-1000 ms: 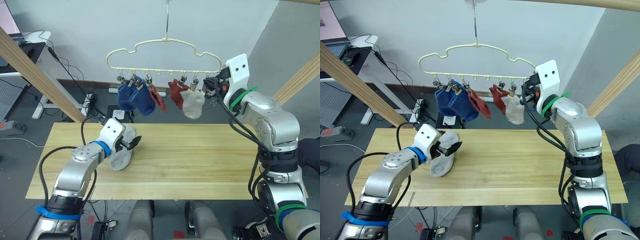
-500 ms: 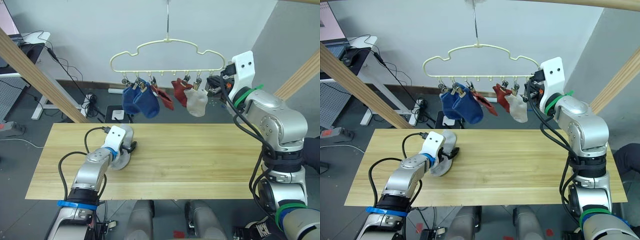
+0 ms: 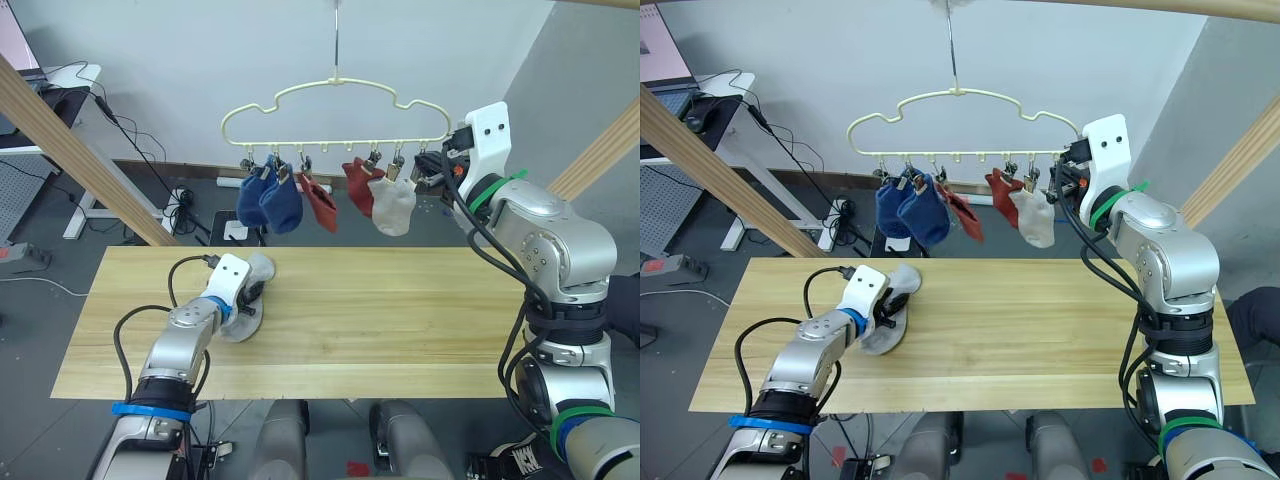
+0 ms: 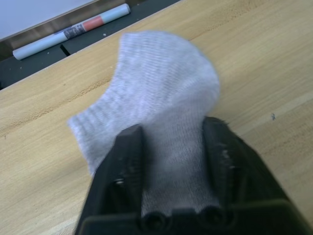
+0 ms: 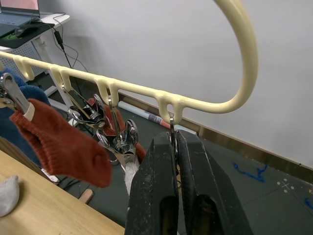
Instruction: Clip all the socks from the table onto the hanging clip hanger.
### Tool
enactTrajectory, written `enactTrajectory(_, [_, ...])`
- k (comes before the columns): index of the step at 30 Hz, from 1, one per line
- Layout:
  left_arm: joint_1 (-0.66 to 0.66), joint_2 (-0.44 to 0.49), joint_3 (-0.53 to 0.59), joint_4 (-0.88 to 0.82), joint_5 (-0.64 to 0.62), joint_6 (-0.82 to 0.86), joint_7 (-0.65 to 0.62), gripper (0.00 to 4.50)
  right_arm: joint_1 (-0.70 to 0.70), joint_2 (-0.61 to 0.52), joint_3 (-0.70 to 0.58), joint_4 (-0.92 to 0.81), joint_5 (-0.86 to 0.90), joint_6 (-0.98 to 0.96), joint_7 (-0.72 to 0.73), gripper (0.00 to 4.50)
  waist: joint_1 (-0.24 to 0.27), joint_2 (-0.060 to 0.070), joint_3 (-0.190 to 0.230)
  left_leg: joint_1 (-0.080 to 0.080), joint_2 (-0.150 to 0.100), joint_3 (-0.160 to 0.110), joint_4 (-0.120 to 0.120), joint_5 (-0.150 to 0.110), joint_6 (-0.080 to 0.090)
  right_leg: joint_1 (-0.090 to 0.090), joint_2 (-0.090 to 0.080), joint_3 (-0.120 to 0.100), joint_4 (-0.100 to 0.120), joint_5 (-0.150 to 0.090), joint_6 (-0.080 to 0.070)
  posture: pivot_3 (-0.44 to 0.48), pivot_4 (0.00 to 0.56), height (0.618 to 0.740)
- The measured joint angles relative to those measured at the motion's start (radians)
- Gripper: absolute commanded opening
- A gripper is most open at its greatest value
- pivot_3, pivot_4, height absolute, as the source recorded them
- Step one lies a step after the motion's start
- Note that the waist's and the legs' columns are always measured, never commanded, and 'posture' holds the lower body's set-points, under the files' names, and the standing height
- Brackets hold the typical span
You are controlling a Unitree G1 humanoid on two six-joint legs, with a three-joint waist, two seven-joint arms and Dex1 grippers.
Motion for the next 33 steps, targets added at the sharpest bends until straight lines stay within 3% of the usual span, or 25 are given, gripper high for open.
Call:
enactTrajectory(3, [0.006, 0.001, 0.000, -0.007, -0.001, 0.001, -0.022, 0.10, 0.000, -0.001, 0.000, 0.006, 0.003, -0.002, 0.002, 0.00, 0.000, 0.000, 0.000, 0.000, 0.000, 0.000, 0.000, 0.000, 0.000, 0.000, 0.000, 0.000, 0.000, 0.000, 0.000, 0.044, 0.304, 0.740])
enactTrajectory(4, [0.006, 0.001, 0.000, -0.008, -0.001, 0.001, -0.027, 0.05, 0.000, -0.003, 0.000, 0.011, 0.004, -0.005, 0.004, 0.00, 0.001, 0.000, 0.000, 0.000, 0.000, 0.000, 0.000, 0.000, 0.000, 0.000, 0.000, 0.000, 0.000, 0.000, 0.000, 0.043, 0.303, 0.740])
enactTrajectory(14, [0.037, -0.026, 0.003, -0.150, -0.118, 0.012, -0.194, 0.05, -0.024, -0.052, -0.010, 0.040, 0.018, 0.005, 0.043, 0.00, 0.002, -0.001, 0.000, 0.000, 0.000, 0.000, 0.000, 0.000, 0.000, 0.000, 0.000, -0.001, -0.001, 0.000, 0.000, 0.037, 0.298, 0.740])
enactTrajectory(21, [0.042, -0.037, 0.068, -0.392, -0.387, 0.138, -0.355, 0.05, -0.061, -0.053, -0.061, 0.056, 0.090, 0.104, 0.049, 0.00, 0.001, -0.001, 0.001, 0.000, 0.000, -0.001, 0.000, 0.000, 0.000, 0.001, 0.000, -0.001, -0.002, 0.000, 0.000, 0.038, 0.293, 0.740])
enactTrajectory(27, [0.009, -0.026, 0.016, -0.494, -0.414, 0.108, -0.435, 0.05, -0.155, -0.090, -0.151, 0.115, 0.175, 0.292, 0.062, 0.00, 0.004, 0.000, 0.001, 0.000, 0.000, 0.000, 0.000, 0.000, 0.000, 0.002, 0.000, -0.001, -0.002, 0.000, 0.000, 0.026, 0.288, 0.740])
enactTrajectory(33, [-0.088, -0.125, -0.060, -0.502, -0.395, 0.059, -0.406, 0.05, -0.264, -0.024, -0.326, 0.179, 0.229, 0.543, 0.003, 0.00, 0.004, 0.000, 0.001, -0.001, -0.001, 0.001, 0.000, 0.000, 0.000, 0.001, 0.000, 0.000, -0.003, 0.000, 0.000, 0.006, 0.281, 0.740])
